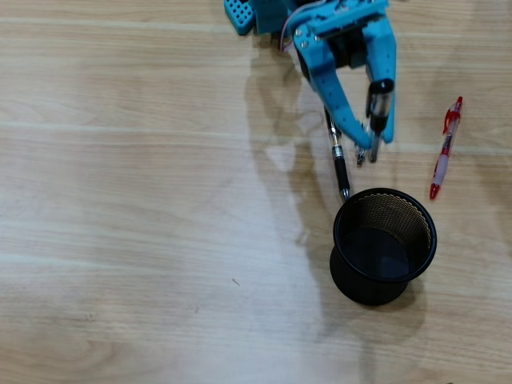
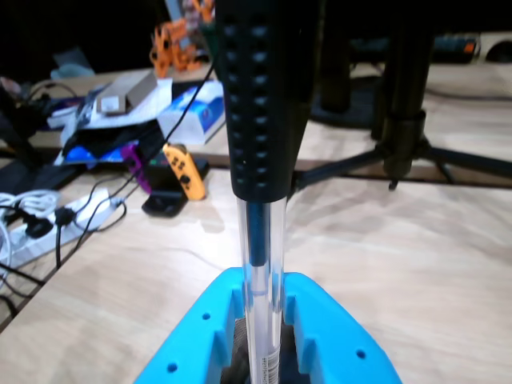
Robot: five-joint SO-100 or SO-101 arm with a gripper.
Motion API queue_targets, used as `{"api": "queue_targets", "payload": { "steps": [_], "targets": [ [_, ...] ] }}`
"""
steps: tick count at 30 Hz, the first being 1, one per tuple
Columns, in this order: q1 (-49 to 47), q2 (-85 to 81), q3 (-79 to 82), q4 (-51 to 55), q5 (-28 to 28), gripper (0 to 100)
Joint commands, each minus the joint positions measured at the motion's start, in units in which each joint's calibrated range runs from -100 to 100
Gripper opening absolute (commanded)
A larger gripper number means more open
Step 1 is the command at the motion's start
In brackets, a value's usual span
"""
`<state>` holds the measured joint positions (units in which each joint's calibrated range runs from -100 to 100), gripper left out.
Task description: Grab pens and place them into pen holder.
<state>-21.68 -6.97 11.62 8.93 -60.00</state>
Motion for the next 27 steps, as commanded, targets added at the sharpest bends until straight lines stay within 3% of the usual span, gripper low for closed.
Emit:
{"api": "queue_targets", "payload": {
  "steps": [1, 18, 23, 27],
  "targets": [
    [-1.51, 4.55, -1.31, -7.34, 0.52, 2],
    [-1.78, 15.33, -3.84, -8.98, 0.68, 3],
    [-2.15, 15.25, -3.84, -8.98, 0.89, 19],
    [-2.24, 14.91, -3.84, -8.43, 0.94, 21]
  ]
}}
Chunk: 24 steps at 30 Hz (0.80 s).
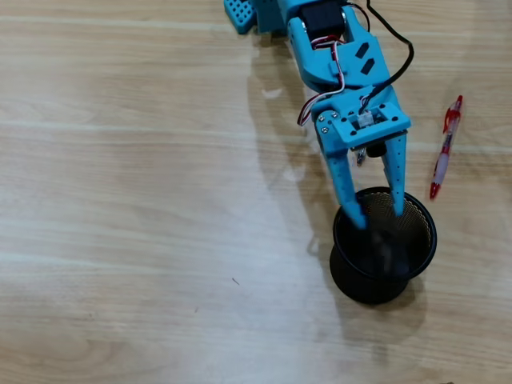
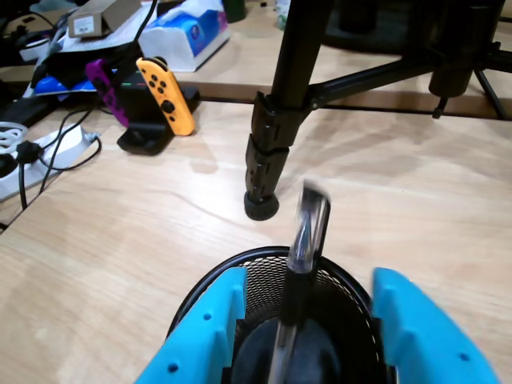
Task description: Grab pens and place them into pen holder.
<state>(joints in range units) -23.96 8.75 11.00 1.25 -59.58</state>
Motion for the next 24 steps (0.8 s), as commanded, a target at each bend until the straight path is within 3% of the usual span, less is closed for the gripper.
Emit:
{"api": "queue_targets", "payload": {
  "steps": [1, 7, 14, 17, 24],
  "targets": [
    [0.05, -1.24, -3.13, -0.57, 0.58, 21],
    [0.78, -8.71, -2.41, 4.26, 7.96, 21],
    [1.79, -24.08, -2.31, 34.51, 11.47, 2],
    [1.79, -31.47, -0.78, 48.45, 13.04, 2],
    [1.15, -42.25, 8.00, 64.31, 13.04, 2]
  ]
}}
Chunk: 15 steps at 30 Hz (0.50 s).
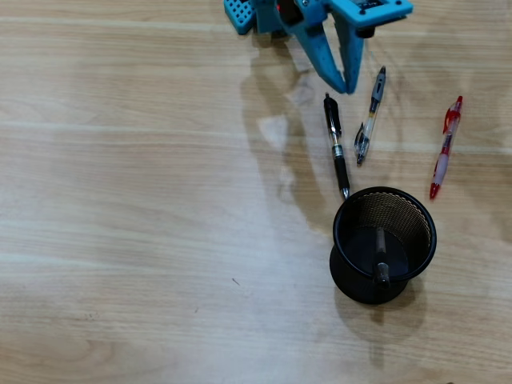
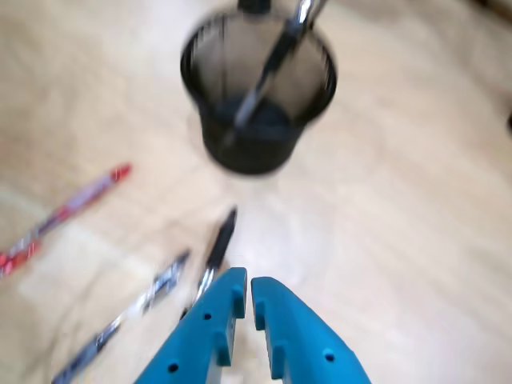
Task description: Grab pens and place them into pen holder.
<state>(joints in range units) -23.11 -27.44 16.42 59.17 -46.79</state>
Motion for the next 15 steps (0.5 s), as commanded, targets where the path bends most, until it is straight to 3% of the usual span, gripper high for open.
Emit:
{"api": "queue_targets", "payload": {
  "steps": [1, 15],
  "targets": [
    [0.20, -7.16, 3.77, 7.66, 0.24, 2],
    [-10.23, -5.64, 5.49, 11.76, -0.23, 2]
  ]
}}
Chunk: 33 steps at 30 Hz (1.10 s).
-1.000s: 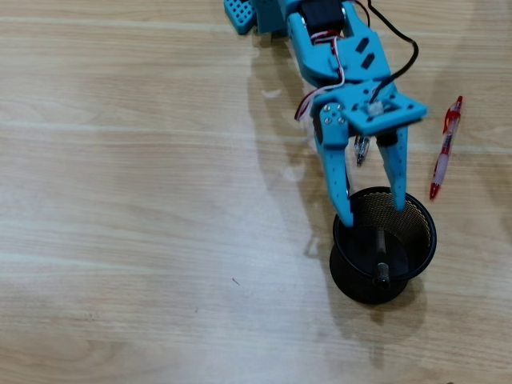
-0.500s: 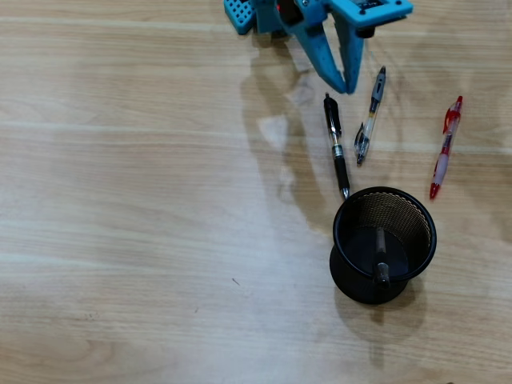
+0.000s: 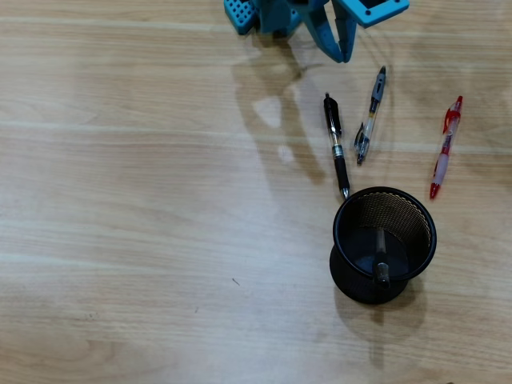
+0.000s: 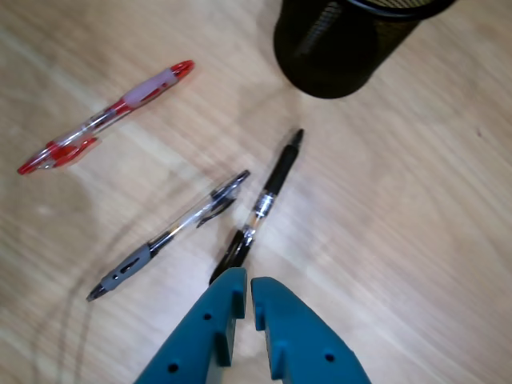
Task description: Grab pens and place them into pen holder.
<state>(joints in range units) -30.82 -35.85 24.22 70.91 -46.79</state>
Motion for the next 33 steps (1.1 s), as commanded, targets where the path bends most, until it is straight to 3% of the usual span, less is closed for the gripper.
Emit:
{"api": "queue_targets", "payload": {
  "steps": [1, 14, 18, 26, 33],
  "targets": [
    [-3.06, 4.30, -3.68, 0.02, -0.23, 2],
    [-3.52, 15.68, -12.01, 0.02, -0.59, 3],
    [-3.24, 15.94, -11.46, 0.84, -4.99, 3],
    [-4.43, 20.95, -10.47, 0.75, -8.19, 25],
    [-4.61, 27.32, -9.56, 0.84, -9.76, 26]
  ]
}}
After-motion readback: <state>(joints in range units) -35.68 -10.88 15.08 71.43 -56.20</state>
